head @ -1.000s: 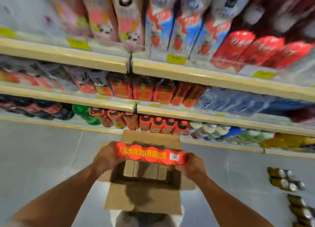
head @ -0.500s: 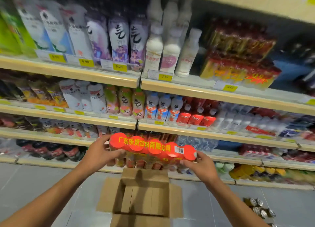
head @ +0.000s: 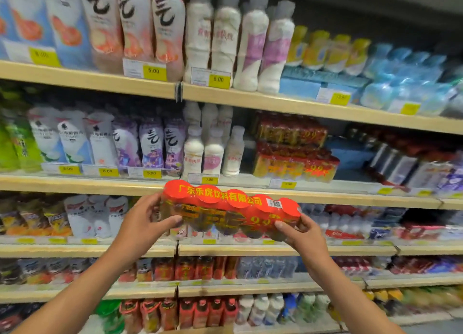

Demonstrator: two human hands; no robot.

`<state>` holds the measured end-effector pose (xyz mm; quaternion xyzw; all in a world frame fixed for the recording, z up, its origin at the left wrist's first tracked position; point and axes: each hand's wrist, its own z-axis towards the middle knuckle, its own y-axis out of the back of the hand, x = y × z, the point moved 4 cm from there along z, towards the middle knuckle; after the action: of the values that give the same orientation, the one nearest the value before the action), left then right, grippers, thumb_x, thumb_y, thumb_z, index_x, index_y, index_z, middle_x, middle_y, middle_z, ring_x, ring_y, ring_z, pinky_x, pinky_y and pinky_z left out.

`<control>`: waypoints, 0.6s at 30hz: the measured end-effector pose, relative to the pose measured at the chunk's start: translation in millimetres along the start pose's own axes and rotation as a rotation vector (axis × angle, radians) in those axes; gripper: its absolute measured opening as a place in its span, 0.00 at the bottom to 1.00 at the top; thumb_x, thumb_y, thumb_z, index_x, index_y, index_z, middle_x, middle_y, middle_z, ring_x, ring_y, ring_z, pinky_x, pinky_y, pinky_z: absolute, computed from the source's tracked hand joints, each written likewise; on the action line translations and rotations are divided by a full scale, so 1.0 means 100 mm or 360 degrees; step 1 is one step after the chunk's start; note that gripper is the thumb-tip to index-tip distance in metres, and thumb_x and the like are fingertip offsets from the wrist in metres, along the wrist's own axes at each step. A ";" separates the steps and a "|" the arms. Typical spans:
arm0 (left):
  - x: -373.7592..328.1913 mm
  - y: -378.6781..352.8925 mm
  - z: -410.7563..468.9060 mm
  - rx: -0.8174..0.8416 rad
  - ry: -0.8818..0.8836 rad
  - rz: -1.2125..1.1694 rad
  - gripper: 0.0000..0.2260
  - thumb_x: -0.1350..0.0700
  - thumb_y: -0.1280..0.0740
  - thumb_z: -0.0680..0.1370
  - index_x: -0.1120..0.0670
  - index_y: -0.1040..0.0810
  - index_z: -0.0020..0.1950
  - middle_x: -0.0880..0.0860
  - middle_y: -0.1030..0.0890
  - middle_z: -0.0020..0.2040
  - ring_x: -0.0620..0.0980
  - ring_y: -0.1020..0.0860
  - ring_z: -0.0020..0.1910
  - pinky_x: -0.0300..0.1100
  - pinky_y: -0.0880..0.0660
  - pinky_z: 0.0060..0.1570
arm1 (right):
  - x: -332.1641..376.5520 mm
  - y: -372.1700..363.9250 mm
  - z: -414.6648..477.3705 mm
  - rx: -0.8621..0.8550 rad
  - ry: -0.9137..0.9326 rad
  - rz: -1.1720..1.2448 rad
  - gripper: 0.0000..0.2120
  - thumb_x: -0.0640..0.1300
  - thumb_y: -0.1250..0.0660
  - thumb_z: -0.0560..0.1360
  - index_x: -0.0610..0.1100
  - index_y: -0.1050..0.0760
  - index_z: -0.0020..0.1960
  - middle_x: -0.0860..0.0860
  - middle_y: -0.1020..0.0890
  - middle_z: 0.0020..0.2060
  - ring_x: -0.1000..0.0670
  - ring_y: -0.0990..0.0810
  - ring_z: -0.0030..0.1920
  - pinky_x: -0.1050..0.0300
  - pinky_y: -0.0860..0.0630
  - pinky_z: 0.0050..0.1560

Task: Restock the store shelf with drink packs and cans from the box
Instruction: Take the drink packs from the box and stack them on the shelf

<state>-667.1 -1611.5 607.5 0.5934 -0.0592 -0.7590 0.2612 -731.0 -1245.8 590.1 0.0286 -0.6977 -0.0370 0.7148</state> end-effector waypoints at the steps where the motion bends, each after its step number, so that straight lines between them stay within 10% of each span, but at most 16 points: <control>1: -0.07 -0.04 0.06 -0.0002 -0.0018 0.0002 0.22 0.49 0.23 0.71 0.27 0.26 0.55 0.40 0.23 0.59 0.38 0.25 0.56 0.42 0.29 0.56 | 0.04 0.09 0.06 -0.0006 0.0041 -0.0047 0.23 0.44 0.20 0.68 0.50 0.21 0.61 0.52 0.13 0.51 0.52 0.15 0.52 0.57 0.20 0.47; 18: -0.91 -1.91 1.42 -0.0080 -0.0004 0.0018 0.26 0.36 0.27 0.69 0.48 0.23 0.62 0.45 0.24 0.62 0.47 0.25 0.61 0.43 0.29 0.61 | 0.71 1.85 1.52 -0.0139 0.0411 -0.0280 0.17 0.39 0.22 0.70 0.53 0.18 0.56 0.52 0.13 0.49 0.50 0.16 0.55 0.50 0.20 0.56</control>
<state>-847.2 -1436.6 651.3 0.5854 -0.0439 -0.7595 0.2803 -878.9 -1066.7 681.3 0.0631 -0.5925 -0.1257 0.7932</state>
